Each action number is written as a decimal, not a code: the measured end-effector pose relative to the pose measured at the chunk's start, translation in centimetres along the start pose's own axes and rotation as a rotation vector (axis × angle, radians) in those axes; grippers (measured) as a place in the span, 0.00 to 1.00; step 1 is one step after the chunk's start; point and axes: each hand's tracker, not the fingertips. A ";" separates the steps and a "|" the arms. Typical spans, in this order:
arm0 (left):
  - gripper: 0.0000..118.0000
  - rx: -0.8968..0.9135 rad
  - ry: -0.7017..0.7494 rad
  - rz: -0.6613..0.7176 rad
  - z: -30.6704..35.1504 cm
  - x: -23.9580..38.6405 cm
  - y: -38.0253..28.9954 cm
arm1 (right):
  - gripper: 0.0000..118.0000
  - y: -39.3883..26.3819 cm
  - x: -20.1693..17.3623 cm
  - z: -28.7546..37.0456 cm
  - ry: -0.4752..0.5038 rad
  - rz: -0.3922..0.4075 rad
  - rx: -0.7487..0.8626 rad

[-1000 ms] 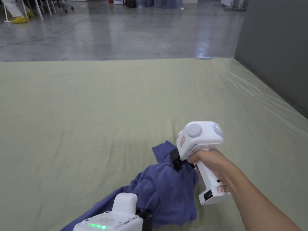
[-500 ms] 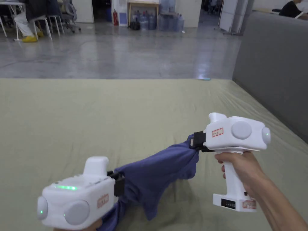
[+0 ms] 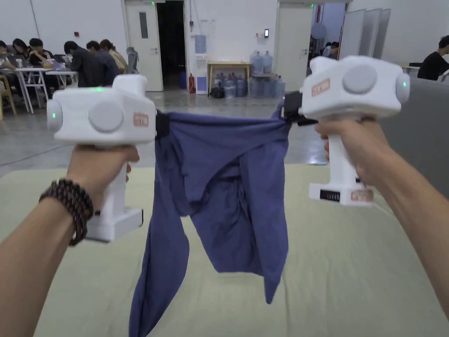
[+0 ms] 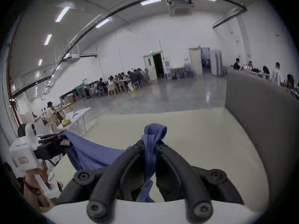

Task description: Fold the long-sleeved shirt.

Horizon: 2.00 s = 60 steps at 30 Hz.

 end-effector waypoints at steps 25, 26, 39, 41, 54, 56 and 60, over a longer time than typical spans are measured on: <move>0.03 -0.381 0.037 0.019 -14.1 -2.0 -18.5 | 0.11 -17.8 6.0 -17.4 -0.106 -0.160 -0.358; 0.03 -0.393 0.027 0.026 -13.9 -1.9 -20.0 | 0.11 -19.0 6.3 -17.3 -0.110 -0.157 -0.370; 0.03 -0.346 0.011 0.099 3.3 2.1 -34.7 | 0.11 -36.1 3.6 1.4 -0.042 -0.054 -0.352; 0.03 -0.384 0.006 0.092 6.8 3.4 -38.6 | 0.11 -40.6 3.0 4.7 -0.054 -0.059 -0.408; 0.61 -0.489 -0.008 0.143 14.9 5.5 -47.6 | 0.56 -50.6 2.3 11.9 -0.080 -0.129 -0.559; 1.00 -0.505 -0.007 0.150 15.1 4.8 -46.6 | 1.00 -49.4 2.3 12.3 -0.112 -0.097 -0.539; 0.97 -0.402 0.002 0.252 18.9 4.0 -43.9 | 0.85 -46.8 2.0 14.0 -0.146 -0.108 -0.399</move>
